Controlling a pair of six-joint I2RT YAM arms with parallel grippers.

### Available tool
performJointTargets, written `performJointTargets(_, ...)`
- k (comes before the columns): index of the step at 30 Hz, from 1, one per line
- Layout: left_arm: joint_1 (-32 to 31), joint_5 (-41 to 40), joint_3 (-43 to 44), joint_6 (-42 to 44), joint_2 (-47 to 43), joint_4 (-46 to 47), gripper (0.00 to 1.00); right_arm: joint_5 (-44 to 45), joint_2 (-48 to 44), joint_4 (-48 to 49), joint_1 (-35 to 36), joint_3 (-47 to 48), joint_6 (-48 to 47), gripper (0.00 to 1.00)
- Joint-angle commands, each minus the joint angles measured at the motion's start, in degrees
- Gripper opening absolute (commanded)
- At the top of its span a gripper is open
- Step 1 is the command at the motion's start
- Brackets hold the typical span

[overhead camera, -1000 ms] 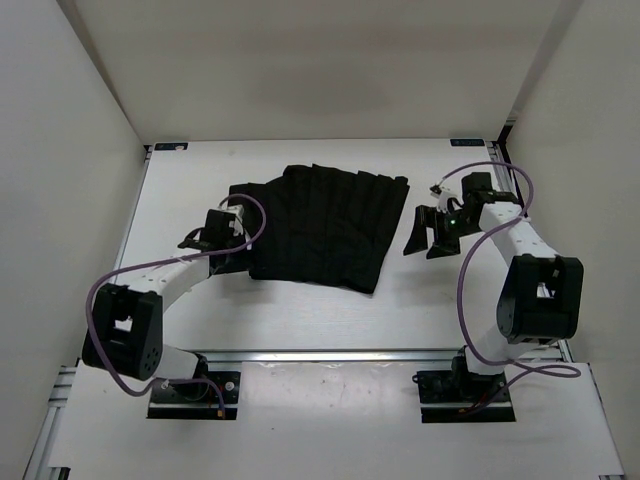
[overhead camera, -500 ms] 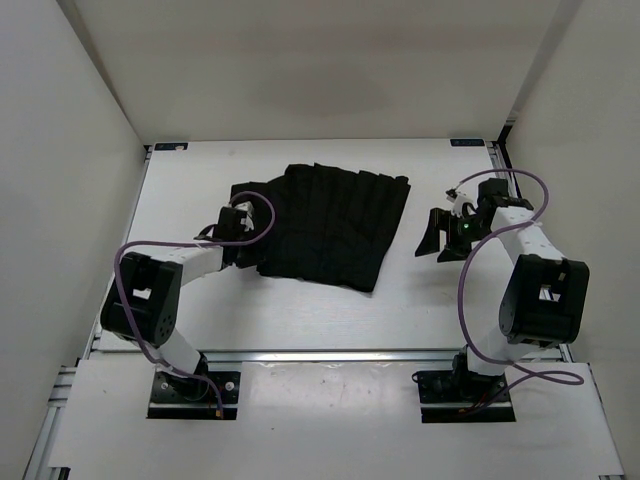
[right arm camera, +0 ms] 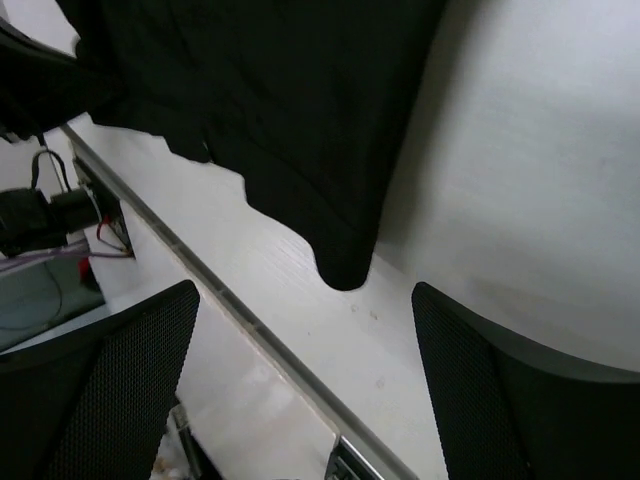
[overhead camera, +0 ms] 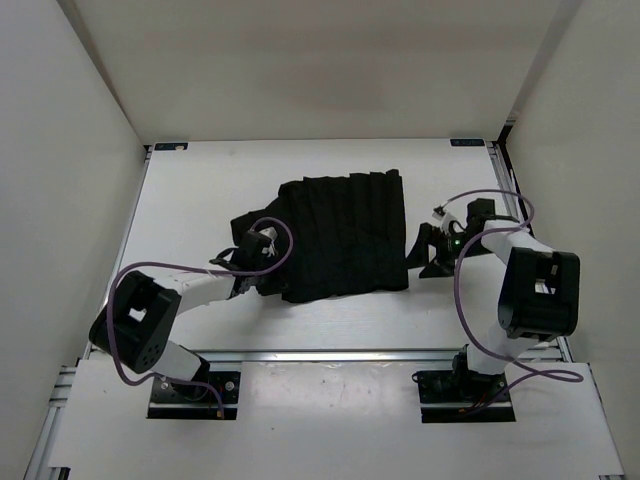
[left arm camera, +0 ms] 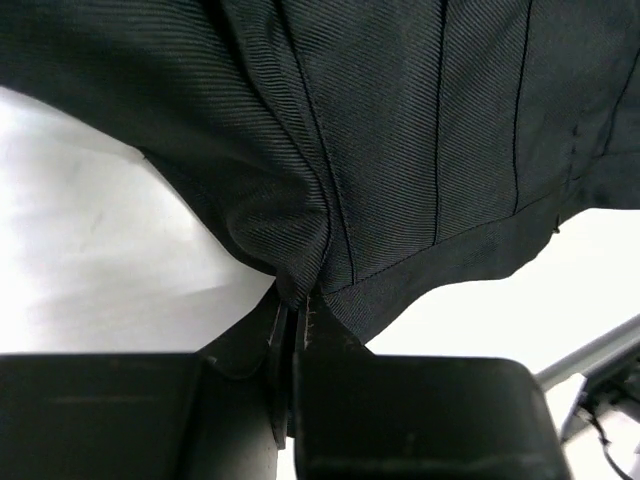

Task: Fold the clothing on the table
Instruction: Fold the skirt

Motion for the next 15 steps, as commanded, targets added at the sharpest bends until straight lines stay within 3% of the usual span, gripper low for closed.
performJointTargets(1, 1.03, 1.45, -1.4, -4.46, -2.98, 1.32, 0.0, -1.62, 1.16, 2.7, 0.82, -4.31, 1.14, 0.92)
performJointTargets(6, 3.5, 2.32, -1.58, -4.72, -3.43, 1.66, 0.04, 2.17, 1.77, 6.31, 2.75, -8.29, 2.03, 0.91)
performJointTargets(15, 2.18, 2.94, -3.07, -6.3, -3.77, 3.52, 0.13, 5.95, 4.84, 16.5, 5.82, -10.83, 7.74, 0.87)
